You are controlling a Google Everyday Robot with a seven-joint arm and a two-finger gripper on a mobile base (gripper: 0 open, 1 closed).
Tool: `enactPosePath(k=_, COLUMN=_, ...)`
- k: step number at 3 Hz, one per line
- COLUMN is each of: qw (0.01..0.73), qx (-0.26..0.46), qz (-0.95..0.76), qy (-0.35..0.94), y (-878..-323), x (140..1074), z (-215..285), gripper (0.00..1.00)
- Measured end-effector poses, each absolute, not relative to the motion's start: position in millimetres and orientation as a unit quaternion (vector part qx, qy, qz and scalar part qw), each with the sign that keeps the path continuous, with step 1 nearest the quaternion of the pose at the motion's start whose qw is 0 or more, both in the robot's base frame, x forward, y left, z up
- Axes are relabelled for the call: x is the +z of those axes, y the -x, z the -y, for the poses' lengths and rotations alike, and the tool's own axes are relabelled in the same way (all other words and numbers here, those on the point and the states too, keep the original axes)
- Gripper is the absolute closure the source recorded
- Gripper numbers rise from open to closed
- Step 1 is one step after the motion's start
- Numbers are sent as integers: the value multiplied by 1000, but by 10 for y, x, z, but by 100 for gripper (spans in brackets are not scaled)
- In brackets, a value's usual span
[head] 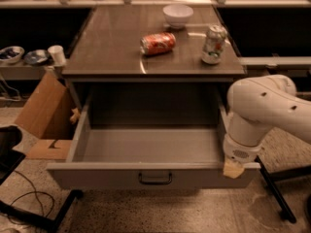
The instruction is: Open top drawer
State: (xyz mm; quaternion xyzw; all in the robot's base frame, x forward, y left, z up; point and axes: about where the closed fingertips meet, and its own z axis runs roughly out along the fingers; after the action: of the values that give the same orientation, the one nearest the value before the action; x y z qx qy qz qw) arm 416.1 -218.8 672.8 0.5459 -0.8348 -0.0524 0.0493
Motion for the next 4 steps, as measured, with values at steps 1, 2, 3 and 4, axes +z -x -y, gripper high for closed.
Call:
enactPosePath(k=1, qw=50, qx=-53, qz=837, qy=-543, y=-4124, x=6731, z=2193, gripper=100)
enactPosePath(k=2, qw=55, qx=-57, qz=847, qy=-526, y=-3935, x=6735, z=2228, gripper=100)
enactPosePath(k=3, qw=36, qx=-65, qz=863, qy=-499, y=-3732, x=6813, z=2136, gripper=100)
enactPosePath(k=4, qw=42, qx=-69, qz=873, qy=-481, y=-3520, x=6797, z=2180, gripper=100)
